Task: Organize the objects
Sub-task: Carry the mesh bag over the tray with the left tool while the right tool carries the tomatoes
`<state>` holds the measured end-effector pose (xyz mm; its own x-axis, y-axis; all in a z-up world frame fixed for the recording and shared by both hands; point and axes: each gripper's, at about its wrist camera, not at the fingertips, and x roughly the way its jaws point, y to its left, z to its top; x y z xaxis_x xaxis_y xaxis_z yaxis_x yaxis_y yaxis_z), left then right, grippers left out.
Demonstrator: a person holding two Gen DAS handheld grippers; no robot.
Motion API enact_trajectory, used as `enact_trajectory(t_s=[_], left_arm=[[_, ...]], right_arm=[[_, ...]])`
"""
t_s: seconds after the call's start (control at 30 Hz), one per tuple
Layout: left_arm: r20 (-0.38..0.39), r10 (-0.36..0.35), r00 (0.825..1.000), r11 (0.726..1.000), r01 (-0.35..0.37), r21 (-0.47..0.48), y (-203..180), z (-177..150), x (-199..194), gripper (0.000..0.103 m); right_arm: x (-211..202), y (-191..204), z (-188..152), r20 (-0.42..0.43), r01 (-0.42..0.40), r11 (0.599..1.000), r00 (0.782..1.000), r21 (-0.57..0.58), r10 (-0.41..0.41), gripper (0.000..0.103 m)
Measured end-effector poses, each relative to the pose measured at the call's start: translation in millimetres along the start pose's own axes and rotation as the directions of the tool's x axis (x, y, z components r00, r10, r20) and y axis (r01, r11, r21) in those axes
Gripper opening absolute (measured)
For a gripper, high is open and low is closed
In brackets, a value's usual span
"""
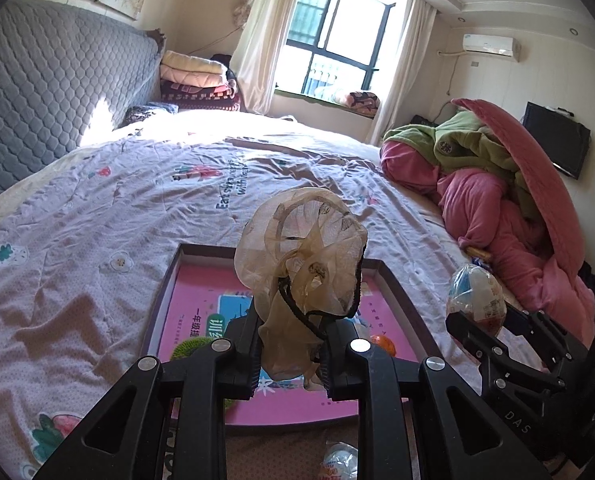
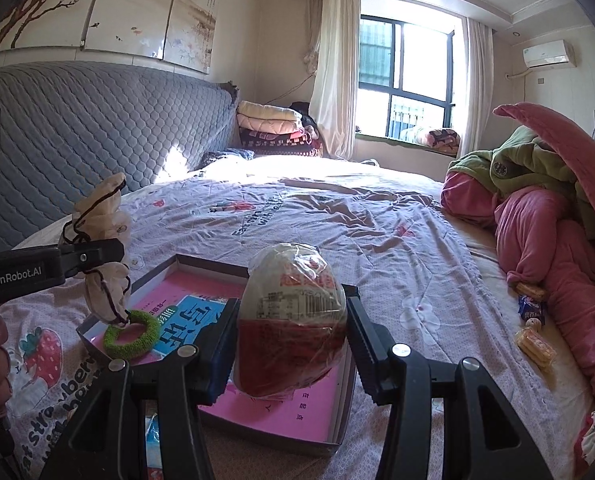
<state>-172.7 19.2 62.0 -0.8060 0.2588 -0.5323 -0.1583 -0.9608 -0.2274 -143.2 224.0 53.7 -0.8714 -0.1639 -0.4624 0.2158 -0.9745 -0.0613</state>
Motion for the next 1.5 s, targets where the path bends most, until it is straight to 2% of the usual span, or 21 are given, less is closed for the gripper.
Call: enact_trajectory(t_s=[0.43,0.8,1.5], left_arm=[[-0.089,-0.002,0.996,1.000,0.003,0.016,1,-20,27,0.023],[-0.167,-0.012,0.986,1.000,0.015,0.016,4,-30,43,0.025],[-0.212,0.030,0.977,0.999,-0.020,0.049,2,-39,63,0.026]], right_arm=[[20,-3,-20,-0.100,-0.007,1.000,0.995,0.022,0.009,0.052],[35,-9,-33,-0.182,0.013,0.999,0.983,0.043,-0.005,0.052],[56,-12,-41,-0.241,0.009,0.998,0.970,0.065,0.007,0.052]])
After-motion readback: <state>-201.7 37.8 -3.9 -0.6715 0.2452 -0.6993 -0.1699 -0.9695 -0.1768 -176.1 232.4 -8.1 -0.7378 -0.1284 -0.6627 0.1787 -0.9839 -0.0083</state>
